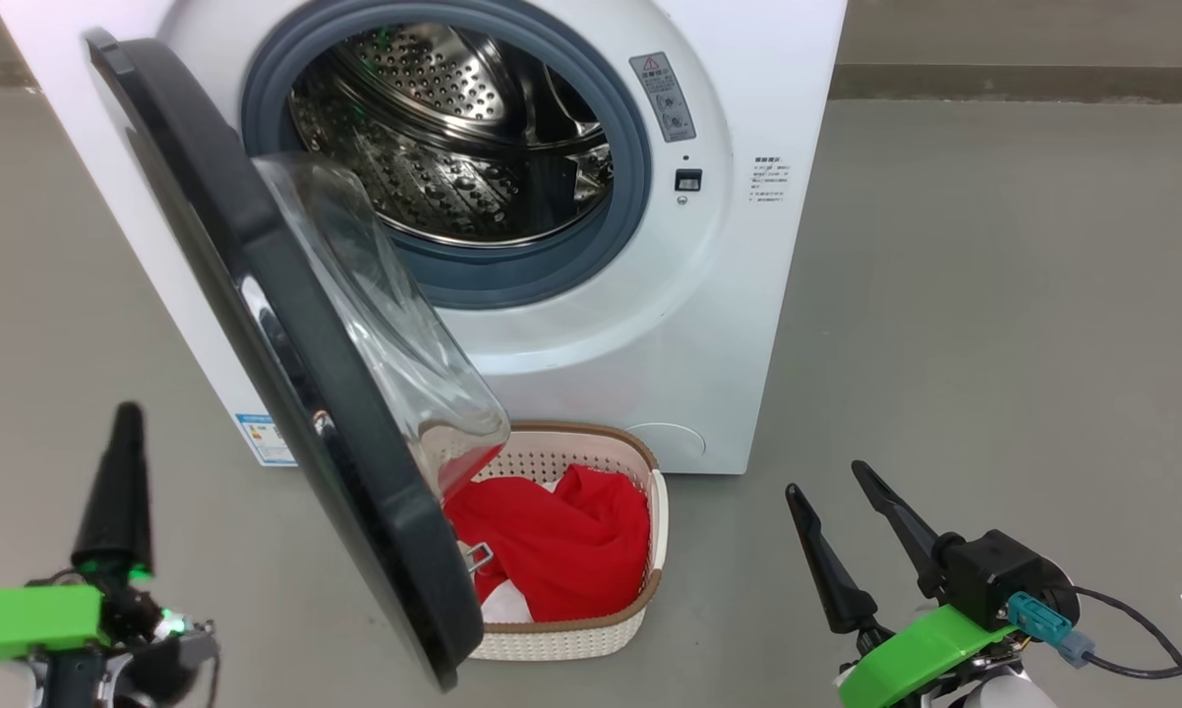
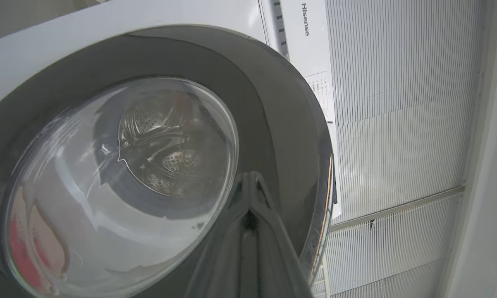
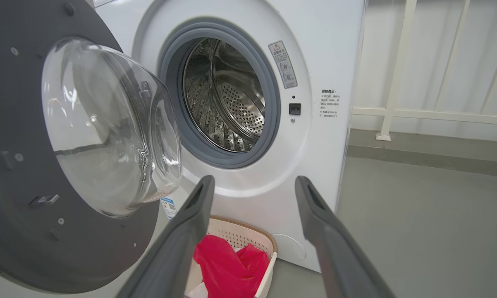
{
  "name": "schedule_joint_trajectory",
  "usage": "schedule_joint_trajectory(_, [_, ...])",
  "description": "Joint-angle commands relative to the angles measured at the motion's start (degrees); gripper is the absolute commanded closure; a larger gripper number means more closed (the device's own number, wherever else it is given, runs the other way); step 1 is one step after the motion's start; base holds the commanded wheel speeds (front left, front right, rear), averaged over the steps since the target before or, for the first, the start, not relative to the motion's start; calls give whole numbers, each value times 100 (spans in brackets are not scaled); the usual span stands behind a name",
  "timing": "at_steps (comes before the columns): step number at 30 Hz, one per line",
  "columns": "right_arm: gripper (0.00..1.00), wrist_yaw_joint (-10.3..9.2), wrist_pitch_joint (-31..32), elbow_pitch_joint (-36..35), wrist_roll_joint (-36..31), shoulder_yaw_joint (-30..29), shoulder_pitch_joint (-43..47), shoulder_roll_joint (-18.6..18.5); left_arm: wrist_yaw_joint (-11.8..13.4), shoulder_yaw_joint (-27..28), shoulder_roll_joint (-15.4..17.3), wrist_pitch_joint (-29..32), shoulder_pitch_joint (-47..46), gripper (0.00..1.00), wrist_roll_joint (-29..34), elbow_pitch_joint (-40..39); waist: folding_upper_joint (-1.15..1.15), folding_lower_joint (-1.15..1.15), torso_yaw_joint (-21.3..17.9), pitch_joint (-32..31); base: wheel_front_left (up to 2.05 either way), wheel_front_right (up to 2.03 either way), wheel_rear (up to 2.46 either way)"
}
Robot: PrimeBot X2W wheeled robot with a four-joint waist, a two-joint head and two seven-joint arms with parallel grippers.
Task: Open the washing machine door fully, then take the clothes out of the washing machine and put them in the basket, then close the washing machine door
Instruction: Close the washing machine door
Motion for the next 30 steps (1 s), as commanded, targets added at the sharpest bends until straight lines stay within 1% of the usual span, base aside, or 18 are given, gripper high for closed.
schedule_joint_trajectory(1, [0,37,-36,-117,19,85,-92,14,78,131,71,94,-264,100,-192,-234,0,0,-13,10,0,0,0])
schedule_joint_trajectory(3, [0,37,-36,-114,17,88,-100,14,304,50,71,284,-297,100,-613,-456,0,0,-34,22,0,0,0])
schedule_joint_trajectory(6, [0,37,-36,-111,16,87,-125,14,589,-61,71,542,-316,100,-905,-704,0,0,-76,49,0,0,0])
schedule_joint_trajectory(8, [0,37,-36,-118,14,88,-144,14,700,-144,116,650,-322,100,-910,-798,0,0,-110,77,0,0,0])
schedule_joint_trajectory(11, [0,37,-36,-129,6,92,-161,14,788,-265,156,761,-332,100,-888,-867,0,0,-182,135,0,0,0])
schedule_joint_trajectory(14, [0,37,-36,-140,12,98,-179,14,829,-350,175,791,-356,100,-831,-866,0,0,-273,194,0,0,0])
schedule_joint_trajectory(18, [0,37,-36,-155,30,113,-227,14,823,-400,172,790,-420,100,-800,-826,0,0,-441,278,0,0,0])
schedule_joint_trajectory(30, [0,37,-36,-202,-46,54,-346,14,668,-585,128,657,-904,100,-822,-566,0,0,-999,556,0,0,0])
